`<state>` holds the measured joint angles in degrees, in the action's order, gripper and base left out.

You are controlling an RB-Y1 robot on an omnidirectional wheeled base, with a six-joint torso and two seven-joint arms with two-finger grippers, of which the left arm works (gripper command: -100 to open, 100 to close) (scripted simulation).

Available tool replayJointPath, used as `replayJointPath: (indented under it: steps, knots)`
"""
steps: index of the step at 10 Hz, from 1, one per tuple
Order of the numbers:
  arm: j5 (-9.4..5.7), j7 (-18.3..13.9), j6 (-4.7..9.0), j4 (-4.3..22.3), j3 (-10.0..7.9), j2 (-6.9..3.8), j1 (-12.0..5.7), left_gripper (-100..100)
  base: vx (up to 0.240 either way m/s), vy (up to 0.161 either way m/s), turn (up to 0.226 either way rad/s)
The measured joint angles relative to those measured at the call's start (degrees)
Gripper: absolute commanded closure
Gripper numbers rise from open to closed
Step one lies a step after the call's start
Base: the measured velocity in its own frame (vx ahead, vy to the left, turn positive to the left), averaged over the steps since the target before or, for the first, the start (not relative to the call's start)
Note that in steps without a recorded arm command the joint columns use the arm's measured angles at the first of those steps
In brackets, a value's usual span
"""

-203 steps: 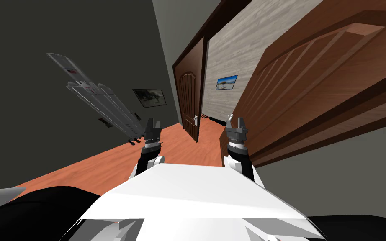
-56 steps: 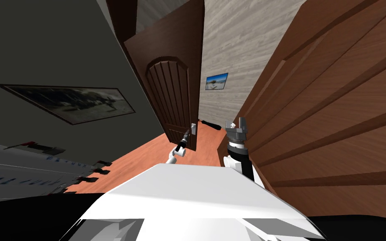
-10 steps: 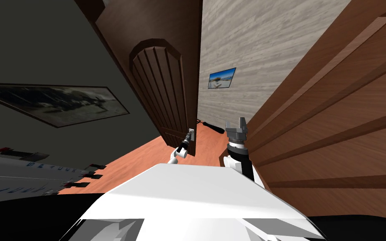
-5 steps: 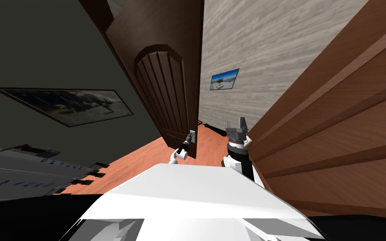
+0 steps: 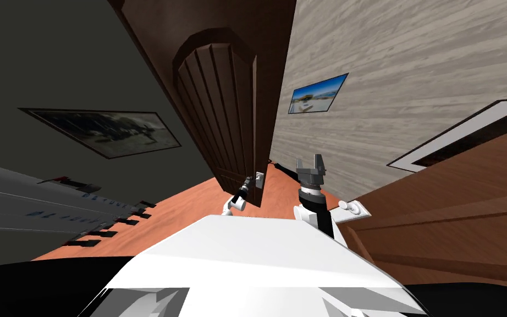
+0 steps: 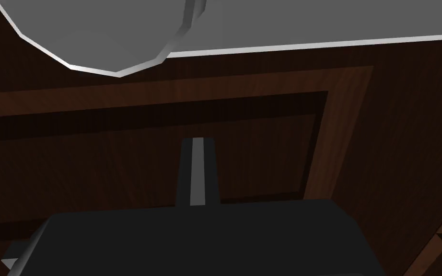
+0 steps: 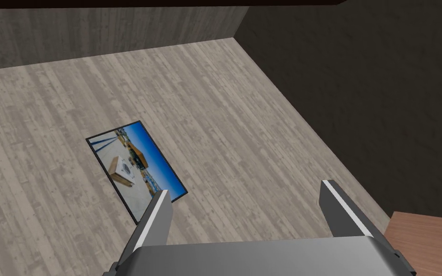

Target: Push the door open

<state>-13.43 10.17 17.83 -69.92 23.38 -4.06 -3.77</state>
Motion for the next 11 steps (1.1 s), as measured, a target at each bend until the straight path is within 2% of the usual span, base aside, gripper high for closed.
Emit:
replayJointPath:
  steps: [2, 5, 6, 7, 8, 10, 11]
  knots:
    - [0.04, 0.53, -0.29, -0.54, 0.20, 0.20, 0.55, -100, -0.251, 0.016, 0.033]
    - [0.03, 1.59, -0.75, -1.67, 0.62, 1.79, 1.66, -100, -0.262, 0.009, 0.049]
    - [0.10, 2.02, -0.94, -2.42, 0.84, 2.76, 2.40, -100, -0.180, 0.004, 0.042]
    - [0.14, 2.43, -0.94, -2.15, 0.87, 4.01, 2.33, -100, -0.073, -0.001, 0.002]
    - [0.14, 2.51, -0.92, -2.08, 0.88, 4.14, 2.32, -100, 0.099, -0.054, -0.043]
    - [0.22, 2.56, -0.79, -1.90, 0.58, 2.84, 2.16, -100, 0.194, -0.062, -0.016]
    - [0.25, 2.55, -0.60, -1.64, 0.44, 2.51, 1.99, -100, 0.212, -0.071, -0.023]
